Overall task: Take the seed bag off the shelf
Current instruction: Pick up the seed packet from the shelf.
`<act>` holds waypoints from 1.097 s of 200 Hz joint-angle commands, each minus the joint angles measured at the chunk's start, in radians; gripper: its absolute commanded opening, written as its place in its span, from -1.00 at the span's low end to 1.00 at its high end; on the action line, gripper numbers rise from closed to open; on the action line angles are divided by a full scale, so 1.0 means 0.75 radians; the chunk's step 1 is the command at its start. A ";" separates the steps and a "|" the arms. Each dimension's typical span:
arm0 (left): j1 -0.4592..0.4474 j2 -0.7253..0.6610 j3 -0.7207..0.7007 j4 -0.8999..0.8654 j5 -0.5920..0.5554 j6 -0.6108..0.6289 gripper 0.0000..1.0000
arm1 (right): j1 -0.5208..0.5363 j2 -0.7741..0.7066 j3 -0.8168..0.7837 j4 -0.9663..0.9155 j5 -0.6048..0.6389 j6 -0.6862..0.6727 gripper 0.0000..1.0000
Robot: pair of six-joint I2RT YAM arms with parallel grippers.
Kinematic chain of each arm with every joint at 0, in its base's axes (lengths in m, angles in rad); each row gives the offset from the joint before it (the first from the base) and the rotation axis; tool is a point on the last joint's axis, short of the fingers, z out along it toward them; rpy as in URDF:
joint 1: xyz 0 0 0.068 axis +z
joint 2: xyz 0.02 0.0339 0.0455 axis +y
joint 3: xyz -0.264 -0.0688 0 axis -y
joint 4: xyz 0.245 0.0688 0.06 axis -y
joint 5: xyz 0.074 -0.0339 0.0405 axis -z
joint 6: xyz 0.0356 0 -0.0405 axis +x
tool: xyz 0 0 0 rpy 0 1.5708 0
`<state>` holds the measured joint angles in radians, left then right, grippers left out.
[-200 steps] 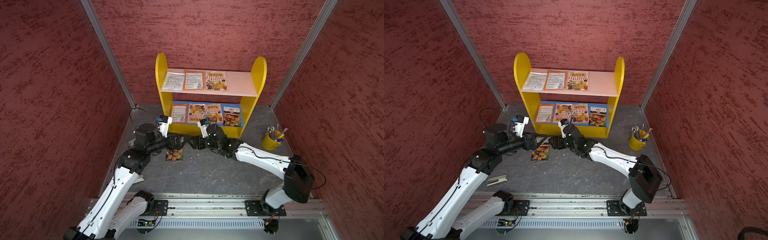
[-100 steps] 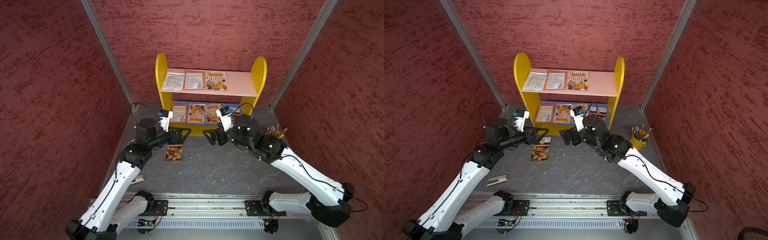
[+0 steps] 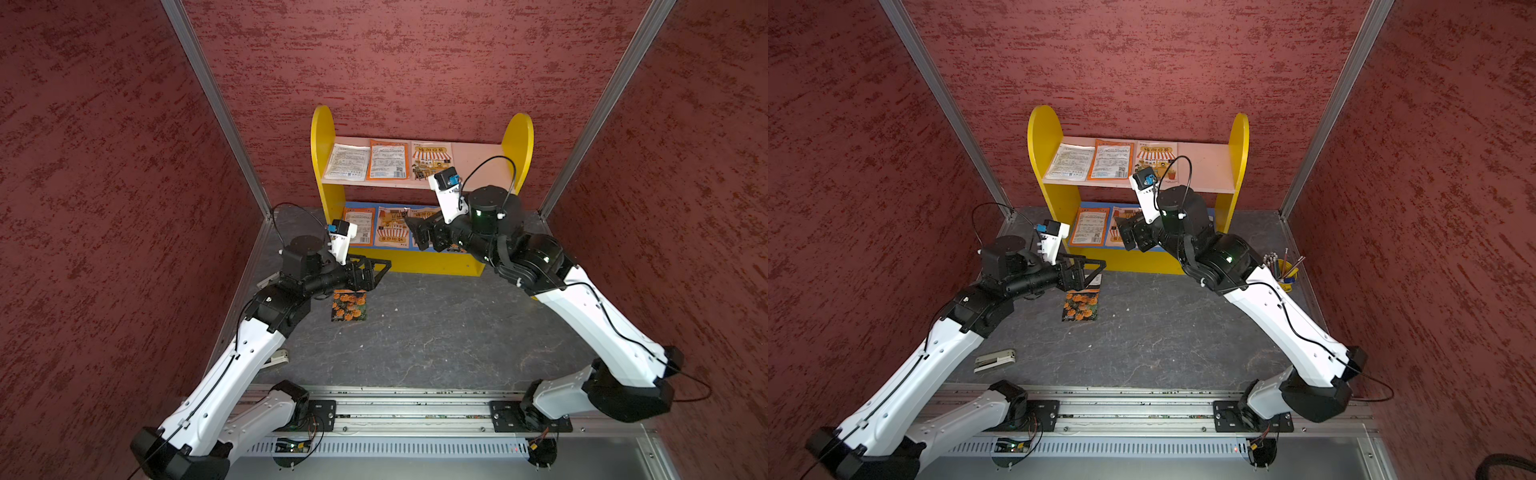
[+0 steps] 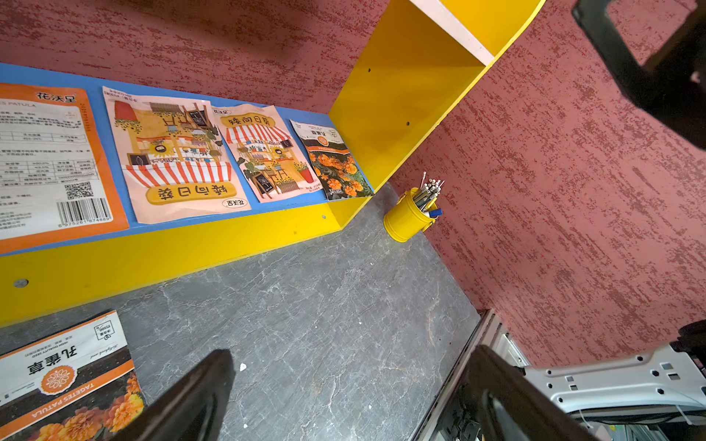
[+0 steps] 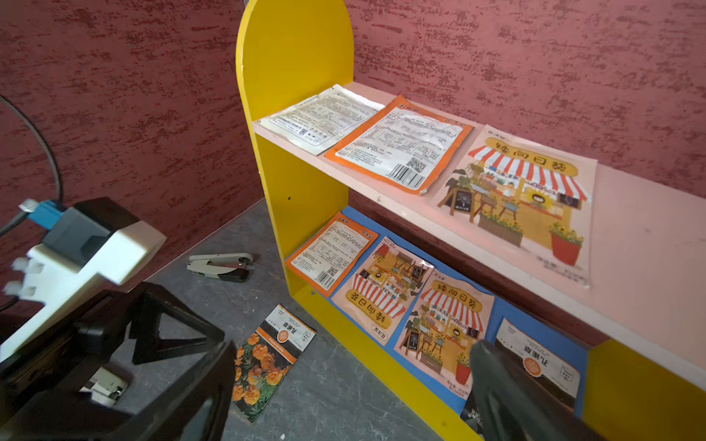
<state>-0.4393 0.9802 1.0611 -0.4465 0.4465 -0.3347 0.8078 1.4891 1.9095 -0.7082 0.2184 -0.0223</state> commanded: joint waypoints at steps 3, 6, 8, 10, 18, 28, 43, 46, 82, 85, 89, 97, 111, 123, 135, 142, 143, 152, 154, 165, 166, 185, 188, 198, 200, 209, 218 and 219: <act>-0.030 -0.039 -0.007 0.057 -0.002 0.025 0.99 | -0.054 0.101 0.129 -0.009 0.037 -0.056 0.97; -0.032 -0.042 -0.011 0.061 -0.002 0.023 0.99 | -0.062 0.111 0.146 -0.007 0.032 -0.056 0.97; -0.036 -0.042 -0.013 0.063 -0.003 0.021 0.99 | -0.067 0.122 0.157 -0.007 0.027 -0.056 0.97; -0.039 -0.044 -0.016 0.063 -0.002 0.021 0.99 | -0.073 0.132 0.165 -0.006 0.024 -0.054 0.97; -0.046 -0.048 -0.021 0.067 -0.005 0.016 0.99 | -0.094 0.167 0.212 -0.009 0.014 -0.049 0.97; -0.057 -0.053 -0.027 0.069 -0.010 0.010 0.99 | -0.117 0.203 0.254 0.003 0.001 -0.047 0.97; -0.078 -0.064 -0.046 0.082 -0.013 0.011 0.99 | -0.151 0.267 0.335 -0.011 -0.014 -0.034 0.97; -0.080 -0.068 -0.050 0.086 -0.014 0.009 0.99 | -0.157 0.279 0.349 -0.010 -0.013 -0.037 0.97; -0.099 -0.077 -0.093 0.126 -0.014 -0.008 0.99 | -0.221 0.404 0.495 -0.005 -0.029 -0.014 0.97; -0.098 -0.077 -0.095 0.125 -0.014 -0.008 0.99 | -0.226 0.413 0.509 -0.003 -0.026 -0.011 0.97; -0.100 -0.077 -0.095 0.122 -0.015 -0.008 0.99 | -0.232 0.425 0.524 -0.001 -0.031 -0.010 0.97; -0.102 -0.075 -0.094 0.117 -0.018 -0.008 0.99 | -0.244 0.458 0.571 -0.011 -0.041 -0.006 0.97; -0.103 -0.073 -0.095 0.105 -0.021 -0.008 0.99 | -0.266 0.525 0.675 -0.047 -0.044 0.003 0.97; -0.107 -0.072 -0.096 0.099 -0.023 -0.009 0.99 | -0.282 0.579 0.762 -0.082 -0.050 0.007 0.96; -0.110 -0.072 -0.102 0.098 -0.027 -0.009 0.99 | -0.293 0.633 0.839 -0.111 -0.056 0.011 0.96; -0.110 -0.072 -0.103 0.098 -0.029 -0.008 1.00 | -0.301 0.654 0.866 -0.118 -0.056 0.011 0.96; -0.111 -0.072 -0.104 0.098 -0.029 -0.008 0.99 | -0.302 0.656 0.870 -0.119 -0.056 0.011 0.96; -0.112 -0.072 -0.107 0.100 -0.031 -0.009 0.99 | -0.309 0.675 0.885 -0.117 -0.056 0.015 0.95; -0.112 -0.073 -0.107 0.099 -0.031 -0.010 0.99 | -0.311 0.677 0.888 -0.116 -0.056 0.016 0.95; -0.114 -0.073 -0.108 0.098 -0.033 -0.008 0.99 | -0.322 0.689 0.890 -0.110 -0.056 0.021 0.95; -0.114 -0.072 -0.108 0.098 -0.033 -0.008 0.99 | -0.322 0.690 0.891 -0.110 -0.054 0.021 0.94; -0.114 -0.069 -0.107 0.096 -0.037 -0.006 0.99 | -0.343 0.707 0.892 -0.105 -0.055 0.030 0.94; -0.114 -0.068 -0.106 0.094 -0.037 -0.005 0.99 | -0.346 0.709 0.894 -0.106 -0.055 0.032 0.94; -0.114 -0.064 -0.104 0.092 -0.037 -0.002 0.99 | -0.356 0.716 0.894 -0.108 -0.061 0.035 0.93; -0.113 -0.064 -0.104 0.092 -0.038 -0.002 0.99 | -0.357 0.718 0.893 -0.109 -0.061 0.036 0.93; -0.114 -0.059 -0.102 0.093 -0.040 -0.002 0.99 | -0.365 0.724 0.892 -0.113 -0.065 0.037 0.93; -0.113 -0.054 -0.103 0.094 -0.041 -0.002 0.99 | -0.373 0.730 0.895 -0.119 -0.073 0.040 0.93; -0.113 -0.053 -0.104 0.094 -0.041 -0.002 0.99 | -0.374 0.731 0.895 -0.120 -0.074 0.040 0.93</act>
<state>-0.5182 0.9333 0.9928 -0.3878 0.4244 -0.3431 0.5457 2.0239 2.5500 -0.7834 0.1856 -0.0082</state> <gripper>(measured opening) 0.996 0.967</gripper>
